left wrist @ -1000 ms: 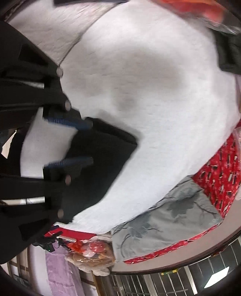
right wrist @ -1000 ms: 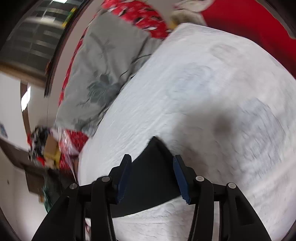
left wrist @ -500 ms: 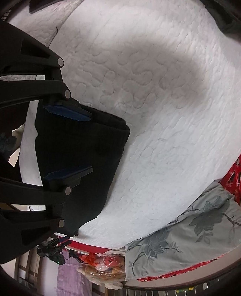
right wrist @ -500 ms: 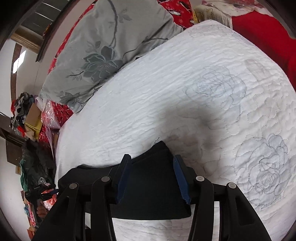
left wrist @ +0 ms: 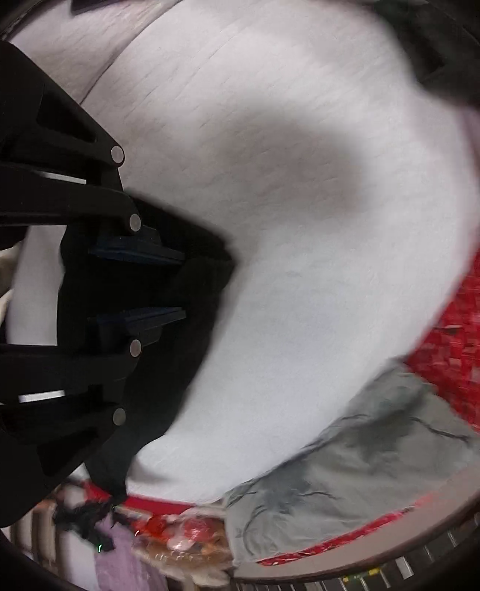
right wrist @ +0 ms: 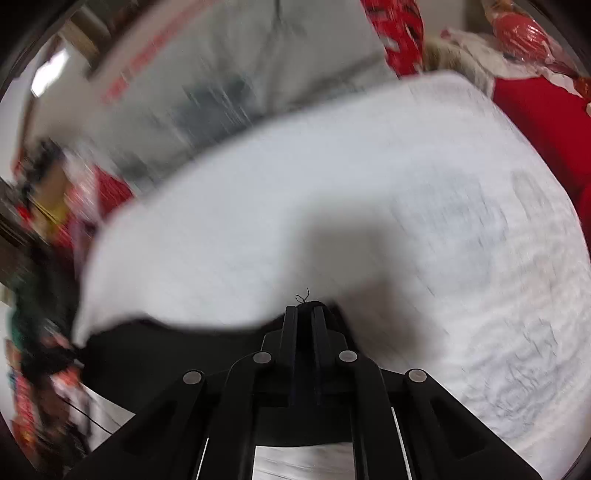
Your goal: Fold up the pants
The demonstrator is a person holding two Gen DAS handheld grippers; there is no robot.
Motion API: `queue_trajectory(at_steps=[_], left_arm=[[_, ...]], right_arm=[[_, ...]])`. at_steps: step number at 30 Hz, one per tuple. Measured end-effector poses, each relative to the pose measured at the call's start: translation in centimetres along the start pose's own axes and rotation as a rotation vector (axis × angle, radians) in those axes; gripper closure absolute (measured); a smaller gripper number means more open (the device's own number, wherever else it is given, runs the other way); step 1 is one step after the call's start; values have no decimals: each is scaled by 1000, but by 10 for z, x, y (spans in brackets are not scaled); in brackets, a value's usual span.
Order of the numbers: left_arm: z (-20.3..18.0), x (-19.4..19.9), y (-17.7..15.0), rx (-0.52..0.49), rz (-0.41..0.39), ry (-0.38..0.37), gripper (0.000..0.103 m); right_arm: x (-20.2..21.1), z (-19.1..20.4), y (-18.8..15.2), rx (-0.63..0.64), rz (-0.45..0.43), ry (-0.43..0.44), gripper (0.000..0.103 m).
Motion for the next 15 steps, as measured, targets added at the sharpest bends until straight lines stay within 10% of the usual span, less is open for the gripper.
queue_trajectory(at_steps=[8,15], left_arm=[[10,-22,-3,-24,55,92,81],[43,3,2,129,104,-64,77]], right_arm=[[-27,-20,-3,-71,56,-66,95],[-16,-33,-18,-127,52,-36,81]])
Point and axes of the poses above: each gripper's, at about its wrist camera, not at the fingertips, and x roughly against the way its jaws point, z to its left, y to its top, the point moved 2 cm from there along -x, roughly the way its jaws point, and after that the axes turned 5 degrees about x, right-handed, at the moved point
